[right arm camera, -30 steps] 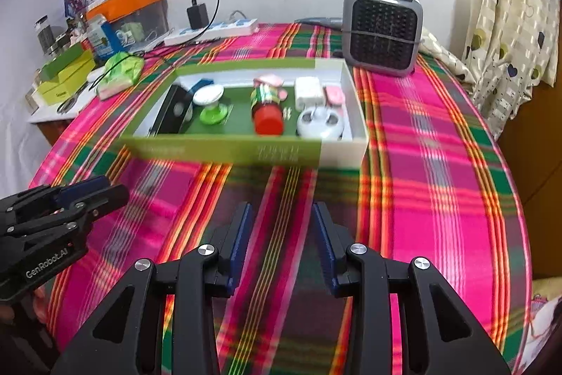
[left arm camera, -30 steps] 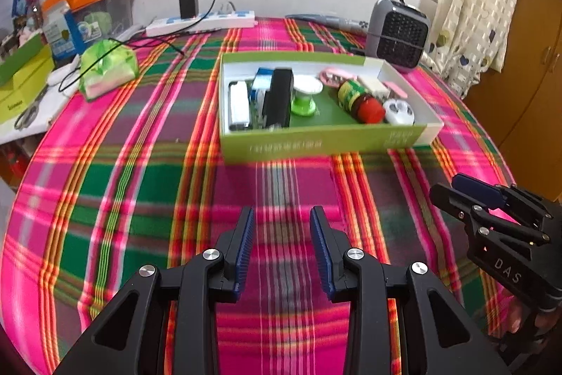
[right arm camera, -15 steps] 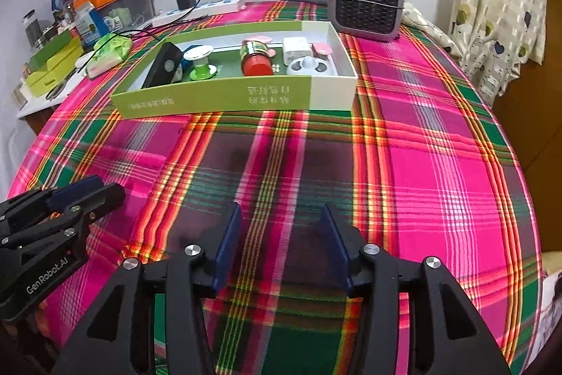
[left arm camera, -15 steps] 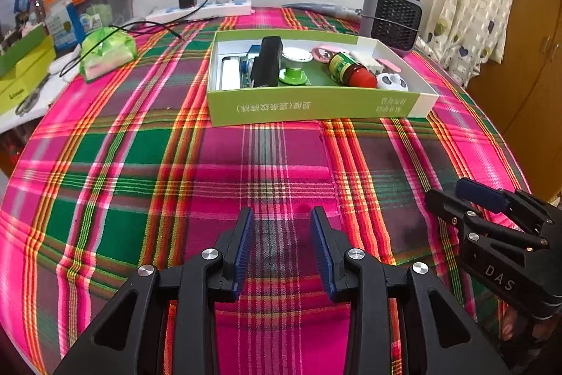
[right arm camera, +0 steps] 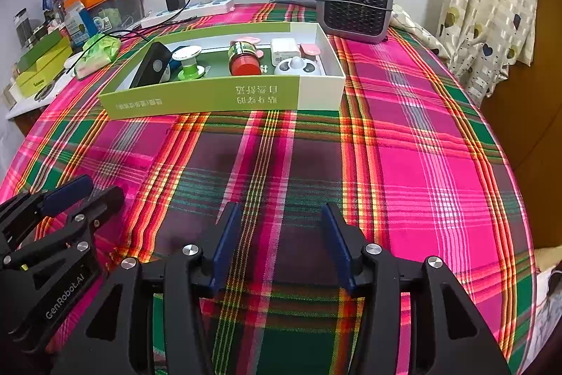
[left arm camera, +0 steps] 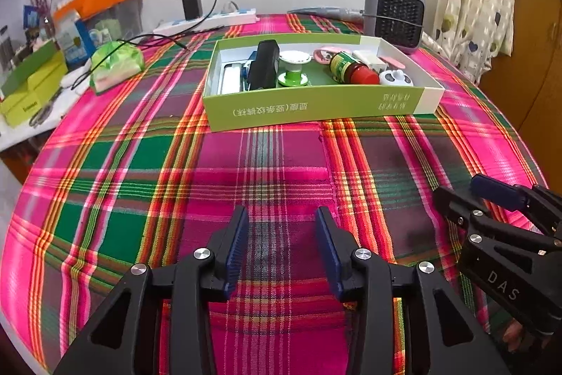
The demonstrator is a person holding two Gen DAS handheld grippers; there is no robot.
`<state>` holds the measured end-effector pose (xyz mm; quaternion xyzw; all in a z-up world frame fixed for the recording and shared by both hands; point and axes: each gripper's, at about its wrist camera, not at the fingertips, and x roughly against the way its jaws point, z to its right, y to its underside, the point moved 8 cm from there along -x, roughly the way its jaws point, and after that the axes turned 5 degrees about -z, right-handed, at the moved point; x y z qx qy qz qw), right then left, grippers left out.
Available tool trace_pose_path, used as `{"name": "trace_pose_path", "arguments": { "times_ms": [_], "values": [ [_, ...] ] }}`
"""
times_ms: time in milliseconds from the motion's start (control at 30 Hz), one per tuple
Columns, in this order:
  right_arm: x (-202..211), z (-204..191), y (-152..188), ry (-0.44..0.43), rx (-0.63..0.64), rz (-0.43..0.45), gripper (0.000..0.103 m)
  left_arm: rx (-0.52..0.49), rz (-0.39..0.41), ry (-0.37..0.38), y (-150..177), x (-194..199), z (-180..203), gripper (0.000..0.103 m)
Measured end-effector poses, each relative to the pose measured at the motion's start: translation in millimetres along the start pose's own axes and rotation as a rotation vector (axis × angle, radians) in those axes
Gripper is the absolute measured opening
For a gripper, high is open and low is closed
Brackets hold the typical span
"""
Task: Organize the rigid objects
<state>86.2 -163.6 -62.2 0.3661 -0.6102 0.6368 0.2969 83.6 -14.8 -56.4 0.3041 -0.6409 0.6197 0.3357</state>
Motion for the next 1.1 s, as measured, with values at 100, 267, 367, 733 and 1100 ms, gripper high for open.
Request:
{"name": "trace_pose_path", "arguments": {
  "times_ms": [100, 267, 367, 733, 1100],
  "values": [
    [-0.1, 0.2, 0.0, 0.003, 0.001, 0.000, 0.052, -0.003, 0.000, -0.004, 0.1, 0.3, -0.2, 0.039],
    [0.0, -0.6, 0.1, 0.001, 0.000, 0.000, 0.052, -0.002, 0.000, -0.002, 0.2, 0.2, 0.0, 0.039],
    [-0.4, -0.1, 0.1, 0.001, 0.000, 0.000, 0.052, -0.002, 0.000, -0.002, 0.2, 0.1, -0.1, 0.039],
    [-0.3, -0.2, 0.0, 0.001, 0.000, -0.001, 0.052, -0.002, 0.000, -0.003, 0.2, 0.4, 0.1, 0.039],
    [-0.4, -0.4, 0.0, 0.001, 0.000, -0.001, 0.053, -0.004, 0.004, -0.002, 1.2, 1.5, 1.1, 0.039]
  ]
}}
